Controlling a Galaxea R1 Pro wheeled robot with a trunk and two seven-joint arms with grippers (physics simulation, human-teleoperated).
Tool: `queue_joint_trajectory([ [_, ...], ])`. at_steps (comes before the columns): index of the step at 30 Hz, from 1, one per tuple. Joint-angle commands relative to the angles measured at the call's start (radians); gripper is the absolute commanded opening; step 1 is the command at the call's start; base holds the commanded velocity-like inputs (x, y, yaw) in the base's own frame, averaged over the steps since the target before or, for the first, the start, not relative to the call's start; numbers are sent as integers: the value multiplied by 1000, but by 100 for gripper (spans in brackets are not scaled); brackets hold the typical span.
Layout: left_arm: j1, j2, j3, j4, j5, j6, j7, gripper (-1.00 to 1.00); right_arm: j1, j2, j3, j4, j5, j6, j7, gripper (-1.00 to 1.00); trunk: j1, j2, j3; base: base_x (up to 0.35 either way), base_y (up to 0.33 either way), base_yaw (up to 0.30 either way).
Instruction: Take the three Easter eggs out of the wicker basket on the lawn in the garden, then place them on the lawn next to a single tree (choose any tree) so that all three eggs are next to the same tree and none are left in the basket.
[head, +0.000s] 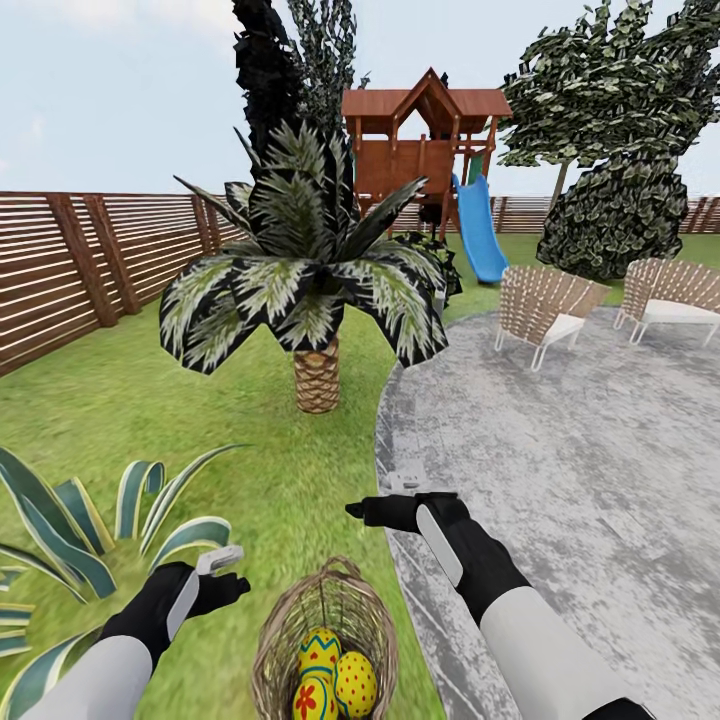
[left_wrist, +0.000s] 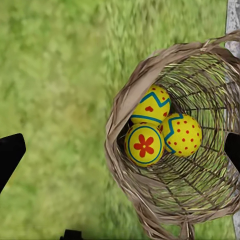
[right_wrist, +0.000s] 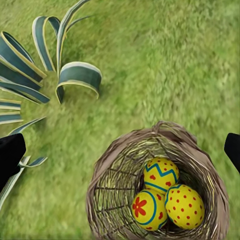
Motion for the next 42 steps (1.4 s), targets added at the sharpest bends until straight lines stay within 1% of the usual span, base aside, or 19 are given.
queue_joint_trajectory([
  [1, -1, -1, 5, -1, -2, 6, -5, 100, -1, 0, 0, -1, 2, 4, 2, 100, 4, -8, -4, 0, 0, 0],
  [6, -1, -2, 4, 0, 0, 5, -5, 100, -1, 0, -1, 0, 3, 5, -3, 100, 23, -43, -20, 0, 0, 0],
  [14, -1, -2, 4, 5, 0, 7, -5, 100, -1, 1, 0, 18, 2, 4, -31, 100, 54, -99, -45, 0, 0, 0],
  [23, -1, -2, 6, 8, 1, 11, -5, 100, -1, 2, -1, 21, 2, 5, -35, 100, 88, -162, -73, 0, 0, 0],
  [33, -1, -4, 8, 8, 2, 42, -6, 100, -1, 2, 0, 25, 2, 4, -36, 100, 127, -232, -105, 0, 0, 0],
  [38, -1, -18, 9, 8, 1, 46, -6, 100, -1, 2, -1, 27, 2, 3, -36, 100, 146, -267, -120, 0, 0, 0],
  [42, -1, -24, 11, 8, 1, 47, -5, 100, -1, 1, -2, 28, 2, 4, -36, 100, 161, -295, -133, 0, 0, 0],
])
